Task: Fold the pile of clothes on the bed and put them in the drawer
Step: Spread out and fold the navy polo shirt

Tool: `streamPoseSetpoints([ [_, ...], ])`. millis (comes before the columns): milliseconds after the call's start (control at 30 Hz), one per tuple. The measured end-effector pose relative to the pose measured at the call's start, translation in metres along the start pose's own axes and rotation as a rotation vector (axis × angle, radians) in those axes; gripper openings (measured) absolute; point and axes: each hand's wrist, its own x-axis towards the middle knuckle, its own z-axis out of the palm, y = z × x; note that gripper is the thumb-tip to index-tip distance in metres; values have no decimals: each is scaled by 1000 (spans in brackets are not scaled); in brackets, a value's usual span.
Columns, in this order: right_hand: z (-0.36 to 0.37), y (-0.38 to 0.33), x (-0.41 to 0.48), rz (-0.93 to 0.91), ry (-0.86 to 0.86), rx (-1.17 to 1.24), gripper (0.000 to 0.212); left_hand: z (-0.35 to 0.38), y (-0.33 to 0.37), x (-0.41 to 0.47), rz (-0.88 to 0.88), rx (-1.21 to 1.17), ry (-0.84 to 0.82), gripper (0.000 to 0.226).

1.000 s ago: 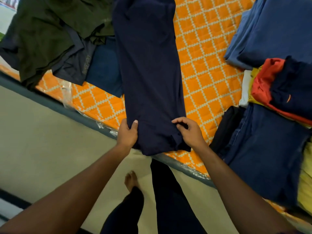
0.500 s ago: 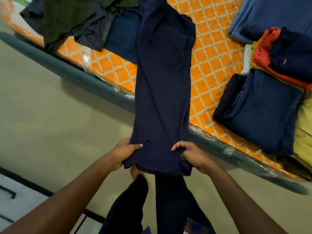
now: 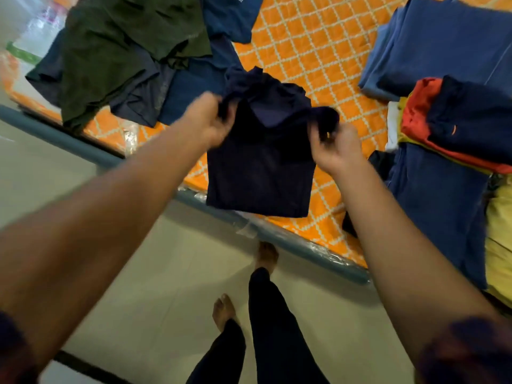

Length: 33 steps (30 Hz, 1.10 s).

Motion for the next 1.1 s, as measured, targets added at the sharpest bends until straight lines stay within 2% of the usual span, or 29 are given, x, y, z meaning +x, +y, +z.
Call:
streamPoseSetpoints([
  [67, 25, -22, 39, -55, -20, -10, 29, 25, 21, 36, 98, 50, 25, 24],
  [133, 36, -35, 69, -53, -13, -247, 45, 31, 27, 66, 154, 233, 63, 43],
  [200, 32, -29, 89, -107, 46, -617, 32, 24, 11, 85, 187, 611, 132, 51],
  [233, 24, -19, 93, -225, 61, -809, 25, 10, -3, 87, 268, 842, 163, 56],
  [267, 10, -7, 97, -406, 50, -1016, 23, -6, -22, 91, 434, 1096, 168, 62],
  [300, -6, 6, 95, -591, -21, -1217, 28, -23, -41, 86, 632, 1332, 131, 67],
  [367, -45, 37, 81, -835, -294, -1589, 43, -58, -76, 73, 950, 1699, -77, 72],
  [433, -88, 63, 64, -922, -533, -1887, 66, -91, -103, 60, 1030, 1910, -337, 77],
  [500, -118, 79, 51, -860, -573, -2085, 77, -111, -118, 52, 952, 2099, -446, 81],
  [567, -131, 81, 49, -872, -475, -2160, 71, -112, -119, 51, 940, 2164, -421, 75],
  [667, -127, 71, 54, -912, -322, -2186, 61, -96, -109, 55, 972, 2235, -383, 61],
  [733, -113, 58, 60, -932, -279, -2106, 53, -77, -96, 58, 947, 2216, -384, 50],
  [800, -90, 39, 58, -848, -276, -2092, 40, -54, -79, 55, 783, 2177, -328, 39],
  [867, -67, 15, 47, -549, -388, -2130, 20, -34, -63, 54, 514, 2149, -352, 29],
  [900, -59, 4, 40, -364, -482, -2112, 8, -26, -57, 52, 319, 2062, -378, 23],
  [967, -51, -17, 28, -94, -591, -2038, 15, -16, -47, 44, -8, 1806, -451, 12],
  [1033, -51, -34, 23, 13, -602, -1934, 18, -12, -42, 38, -139, 1645, -492, 7],
  [1067, -52, -39, 25, -9, -577, -1879, 17, -9, -39, 42, -139, 1611, -478, 4],
  [1100, -51, -43, 29, -59, -531, -1818, 15, -2, -36, 50, -94, 1593, -448, 12],
])
